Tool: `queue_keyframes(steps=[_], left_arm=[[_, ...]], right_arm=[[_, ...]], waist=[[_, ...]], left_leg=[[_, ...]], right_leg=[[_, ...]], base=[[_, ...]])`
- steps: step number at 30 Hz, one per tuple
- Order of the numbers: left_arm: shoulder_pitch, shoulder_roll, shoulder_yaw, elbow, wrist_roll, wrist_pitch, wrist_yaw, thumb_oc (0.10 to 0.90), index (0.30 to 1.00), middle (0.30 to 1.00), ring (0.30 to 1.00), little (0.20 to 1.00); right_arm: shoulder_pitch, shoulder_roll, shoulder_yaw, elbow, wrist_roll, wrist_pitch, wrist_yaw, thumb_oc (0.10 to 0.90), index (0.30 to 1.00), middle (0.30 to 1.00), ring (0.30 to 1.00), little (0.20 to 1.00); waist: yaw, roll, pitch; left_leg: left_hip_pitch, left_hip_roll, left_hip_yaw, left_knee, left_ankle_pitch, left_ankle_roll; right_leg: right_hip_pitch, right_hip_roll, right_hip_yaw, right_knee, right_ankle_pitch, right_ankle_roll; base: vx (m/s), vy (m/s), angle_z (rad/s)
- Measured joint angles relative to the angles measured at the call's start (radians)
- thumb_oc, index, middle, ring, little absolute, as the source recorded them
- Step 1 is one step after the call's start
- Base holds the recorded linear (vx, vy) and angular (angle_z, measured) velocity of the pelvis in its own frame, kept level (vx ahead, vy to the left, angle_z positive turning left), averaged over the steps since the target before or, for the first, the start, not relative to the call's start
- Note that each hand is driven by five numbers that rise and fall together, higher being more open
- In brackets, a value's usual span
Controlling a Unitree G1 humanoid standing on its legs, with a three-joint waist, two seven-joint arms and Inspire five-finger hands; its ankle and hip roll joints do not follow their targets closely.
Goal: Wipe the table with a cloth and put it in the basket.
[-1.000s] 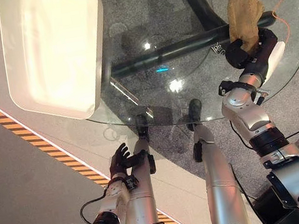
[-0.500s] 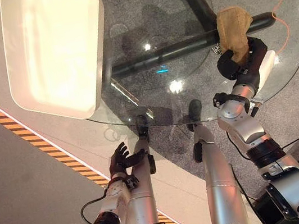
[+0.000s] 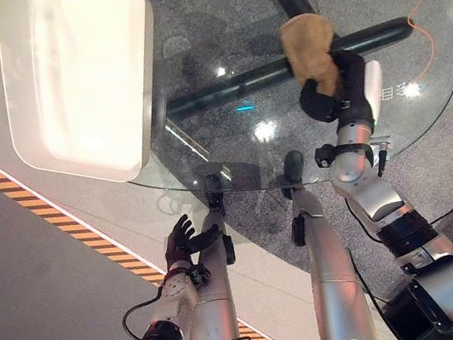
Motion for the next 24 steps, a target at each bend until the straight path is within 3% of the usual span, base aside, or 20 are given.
queue_keyframes(steps=[7,12,24], left_arm=[[-0.015,-0.023,-0.005,-0.011,0.0,0.004,0.0,0.8,0.9,0.9,0.9,0.9],[-0.026,-0.03,-0.019,-0.013,0.0,0.007,0.0,0.8,0.9,0.9,0.9,0.9],[-0.029,-0.023,-0.037,-0.013,-0.001,0.017,0.001,0.8,0.9,0.9,0.9,0.9]], right_arm=[[-0.064,0.018,0.145,0.005,-0.021,0.0,0.113,0.1,0.3,0.3,0.3,0.2],[-0.063,0.041,0.185,0.017,-0.02,0.007,0.152,0.1,0.3,0.3,0.3,0.2],[-0.067,0.038,0.232,0.029,-0.022,0.011,0.265,0.1,0.3,0.3,0.3,0.2]], waist=[[0.031,0.024,0.002],[0.055,0.025,0.002],[0.052,0.024,0.002]], left_leg=[[-0.014,0.001,-0.01,-0.001,0.006,-0.01],[-0.015,-0.002,-0.032,0.0,0.01,-0.016],[-0.015,-0.011,-0.035,0.003,0.015,-0.013]], right_leg=[[-0.022,-0.002,-0.01,0.031,-0.015,-0.008],[-0.021,-0.009,-0.032,0.054,-0.031,-0.015],[-0.023,-0.019,-0.034,0.071,-0.037,-0.013]], base=[[0.0,-0.003,0.04],[0.0,0.002,0.11],[0.0,0.001,0.01]])
